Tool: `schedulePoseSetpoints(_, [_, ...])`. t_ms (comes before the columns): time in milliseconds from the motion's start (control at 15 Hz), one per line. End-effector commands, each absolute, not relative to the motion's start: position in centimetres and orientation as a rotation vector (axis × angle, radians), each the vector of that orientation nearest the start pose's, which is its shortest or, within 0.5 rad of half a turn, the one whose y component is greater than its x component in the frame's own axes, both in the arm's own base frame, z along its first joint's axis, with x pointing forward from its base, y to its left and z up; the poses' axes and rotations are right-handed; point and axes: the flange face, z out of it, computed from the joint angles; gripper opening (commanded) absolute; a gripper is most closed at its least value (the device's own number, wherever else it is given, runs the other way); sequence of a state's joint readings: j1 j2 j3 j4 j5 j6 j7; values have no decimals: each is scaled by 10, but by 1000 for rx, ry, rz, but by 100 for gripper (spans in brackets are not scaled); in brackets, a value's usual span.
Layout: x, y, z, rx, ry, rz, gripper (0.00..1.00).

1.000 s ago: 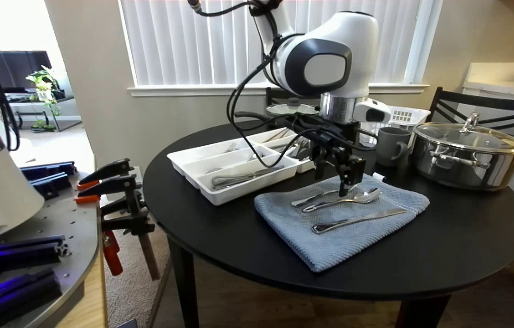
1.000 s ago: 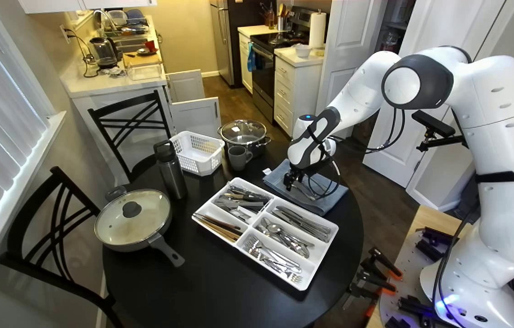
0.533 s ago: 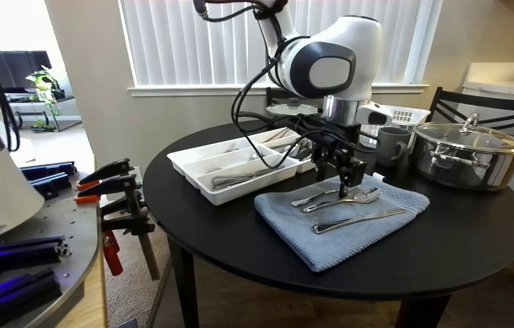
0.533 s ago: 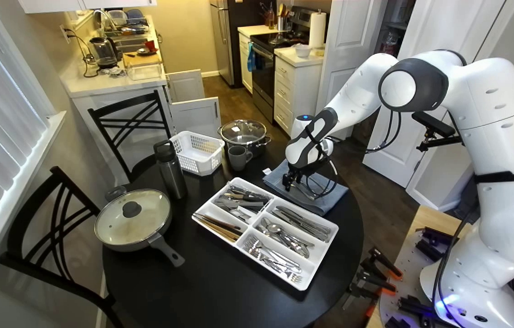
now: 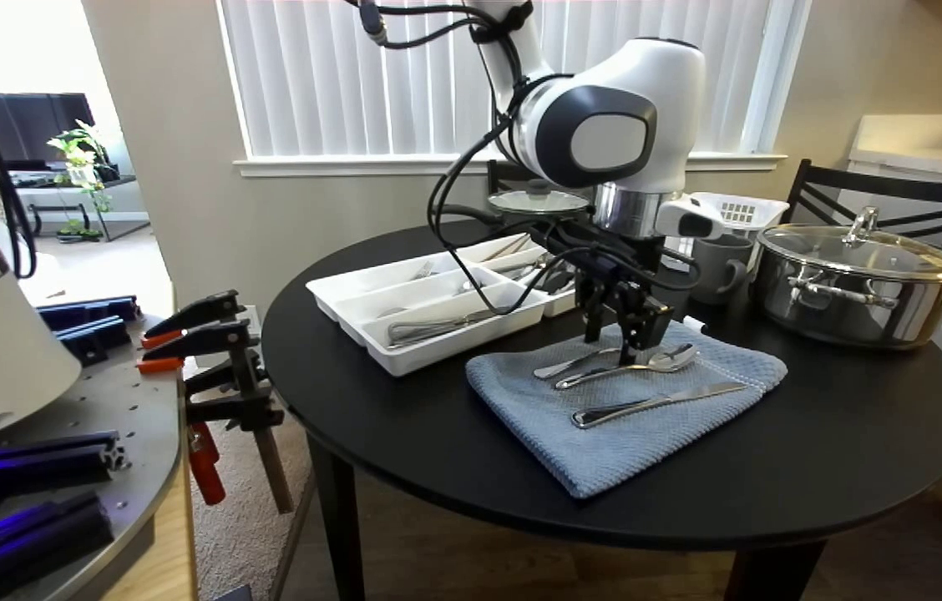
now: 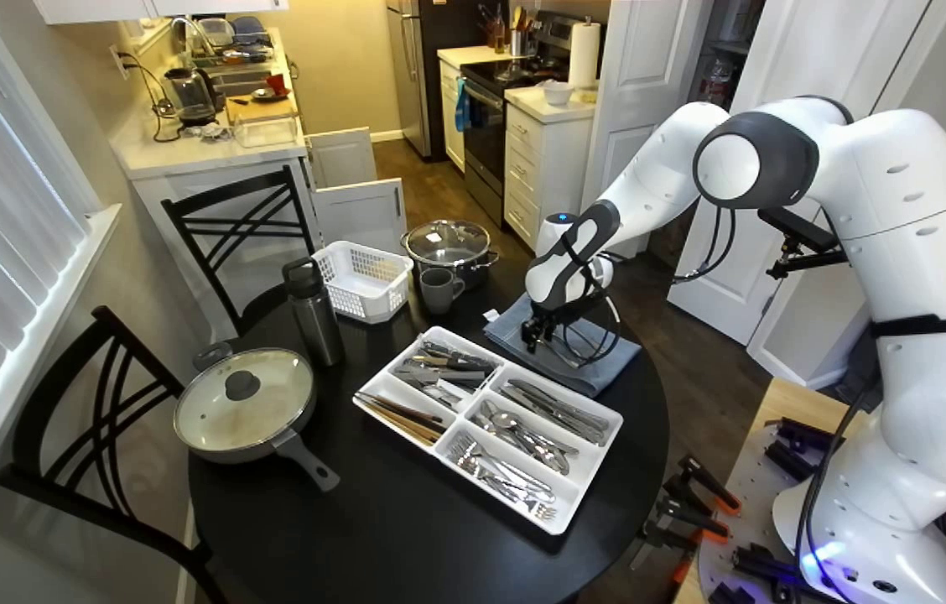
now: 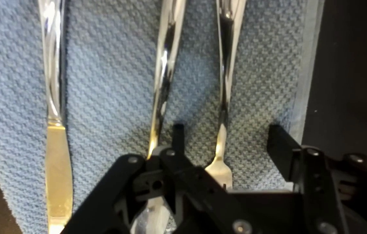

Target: Put the cutlery in the tray

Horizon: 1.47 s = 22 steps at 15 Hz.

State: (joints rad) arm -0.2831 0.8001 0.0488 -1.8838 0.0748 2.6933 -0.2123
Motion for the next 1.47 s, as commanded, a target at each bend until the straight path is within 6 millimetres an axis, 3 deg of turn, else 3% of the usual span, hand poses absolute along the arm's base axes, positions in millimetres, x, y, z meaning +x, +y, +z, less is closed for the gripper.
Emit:
schedulePoseSetpoints(0, [599,-151,83,-3047,167,-25,68])
schedulePoseSetpoints(800, [597,-153,99,-3031,178,-62,66])
schedulePoseSetpoints(933, [595,-154,100,-3025,185,-60,57])
schedulePoseSetpoints(1000, [593,-155,99,-3022,190,-57,38])
schedulePoseSetpoints(1067, [593,-155,99,-3019,195,-58,30])
schedulePoseSetpoints(1333, [587,-158,96,-3013,211,-41,24])
schedulePoseSetpoints(1400, [585,-158,96,-3011,217,-40,28])
